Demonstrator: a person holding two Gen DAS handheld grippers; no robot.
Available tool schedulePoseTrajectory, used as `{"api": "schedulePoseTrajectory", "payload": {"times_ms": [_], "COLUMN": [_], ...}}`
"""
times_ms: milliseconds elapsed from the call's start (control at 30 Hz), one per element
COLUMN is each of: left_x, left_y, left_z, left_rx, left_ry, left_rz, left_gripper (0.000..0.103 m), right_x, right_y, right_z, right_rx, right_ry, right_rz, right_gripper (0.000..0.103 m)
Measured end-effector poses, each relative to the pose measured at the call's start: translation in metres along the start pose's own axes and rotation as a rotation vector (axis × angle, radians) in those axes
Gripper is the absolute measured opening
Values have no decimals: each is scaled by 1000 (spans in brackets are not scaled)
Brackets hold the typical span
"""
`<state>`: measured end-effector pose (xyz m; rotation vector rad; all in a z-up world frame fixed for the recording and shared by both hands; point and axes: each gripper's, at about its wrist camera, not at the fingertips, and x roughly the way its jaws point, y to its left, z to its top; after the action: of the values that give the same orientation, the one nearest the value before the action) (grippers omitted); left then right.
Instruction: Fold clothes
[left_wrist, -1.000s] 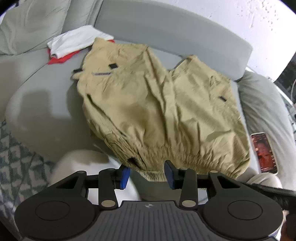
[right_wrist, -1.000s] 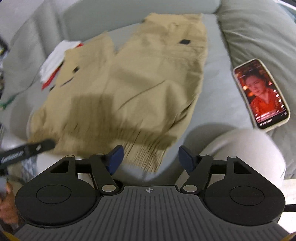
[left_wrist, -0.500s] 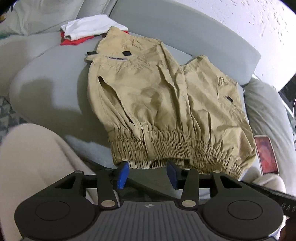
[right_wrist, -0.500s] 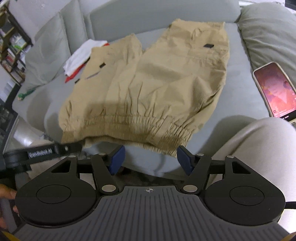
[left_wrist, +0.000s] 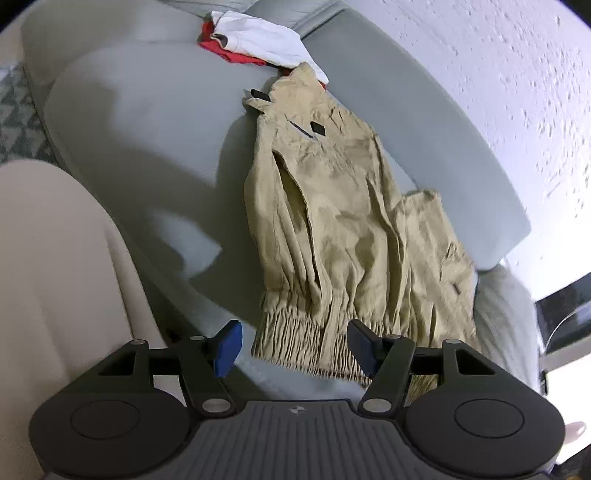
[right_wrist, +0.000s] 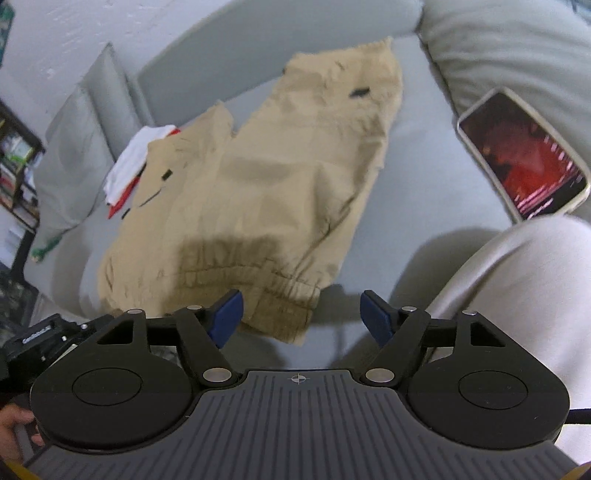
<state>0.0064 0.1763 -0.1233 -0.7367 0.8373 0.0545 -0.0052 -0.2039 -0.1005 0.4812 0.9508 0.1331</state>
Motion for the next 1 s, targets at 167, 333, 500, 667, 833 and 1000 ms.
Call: {"api": "schedulePoseTrajectory", "payload": {"times_ms": [167, 333, 500, 667, 833, 1000], "left_x": [33, 30, 3, 15, 35, 13], "left_y": [-6, -30, -37, -33, -40, -45], "left_z": [4, 4, 28, 27, 8, 4], "left_rx": [93, 209, 149, 151, 243, 329], "left_ry": [34, 66, 103, 236, 261, 225], "left_rz": [10, -29, -79, 19, 177, 238], "left_gripper": [42, 5, 5, 6, 20, 36], "right_x": [27, 30, 0, -27, 20, 4], "right_y": [-13, -5, 12, 17, 3, 4], "right_z": [-4, -11, 4, 24, 5, 2], "right_rx": [58, -37, -36, -15, 50, 17], "right_ry": [-8, -48, -109, -55, 158, 180], "right_rz": [47, 84, 91, 26, -94, -76], "right_gripper": [69, 21, 10, 10, 23, 60]}}
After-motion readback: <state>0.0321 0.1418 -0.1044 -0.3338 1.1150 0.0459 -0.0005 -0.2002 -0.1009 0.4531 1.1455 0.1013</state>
